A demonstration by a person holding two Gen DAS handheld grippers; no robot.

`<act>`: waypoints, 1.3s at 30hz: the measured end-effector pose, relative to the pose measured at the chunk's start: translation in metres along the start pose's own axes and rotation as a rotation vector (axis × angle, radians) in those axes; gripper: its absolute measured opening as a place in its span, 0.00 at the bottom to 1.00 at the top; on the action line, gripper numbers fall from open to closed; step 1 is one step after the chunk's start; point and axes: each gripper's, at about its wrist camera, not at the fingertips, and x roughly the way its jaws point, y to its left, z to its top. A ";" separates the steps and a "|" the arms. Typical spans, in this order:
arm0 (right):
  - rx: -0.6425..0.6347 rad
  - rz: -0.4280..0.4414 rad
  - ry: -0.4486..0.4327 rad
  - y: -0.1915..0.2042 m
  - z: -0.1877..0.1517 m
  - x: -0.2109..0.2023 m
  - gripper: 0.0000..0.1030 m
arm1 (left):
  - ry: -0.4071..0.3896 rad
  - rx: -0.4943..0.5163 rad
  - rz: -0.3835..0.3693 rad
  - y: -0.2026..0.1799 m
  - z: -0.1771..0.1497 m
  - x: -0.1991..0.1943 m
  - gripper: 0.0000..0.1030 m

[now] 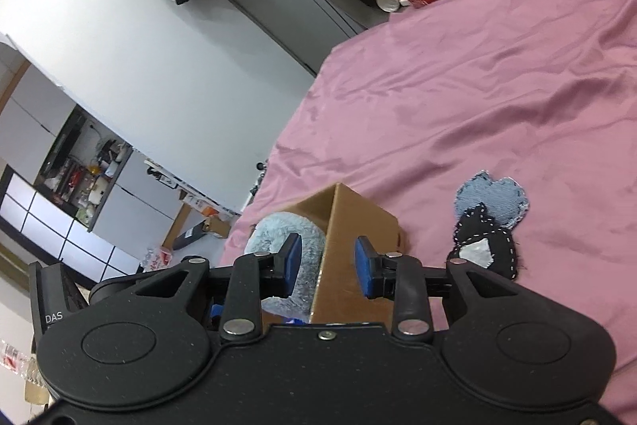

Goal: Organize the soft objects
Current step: 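Carry the grey plush with both tools over the box and release, then move both tools to the black-and-blue patch plush on the sheet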

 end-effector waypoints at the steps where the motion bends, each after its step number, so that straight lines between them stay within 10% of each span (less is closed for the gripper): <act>1: 0.003 -0.004 0.003 -0.001 0.000 0.001 0.30 | 0.004 0.002 0.003 -0.001 0.000 0.003 0.16; 7: 0.019 -0.018 0.006 -0.005 0.002 0.002 0.45 | 0.032 0.049 0.072 -0.009 0.004 0.016 0.22; 12: 0.018 -0.017 0.006 -0.004 0.002 -0.001 0.50 | -0.006 0.095 0.106 -0.020 0.002 0.006 0.50; 39: 0.096 -0.036 -0.049 -0.024 0.030 -0.052 0.86 | -0.114 0.204 0.209 -0.090 -0.029 -0.041 0.78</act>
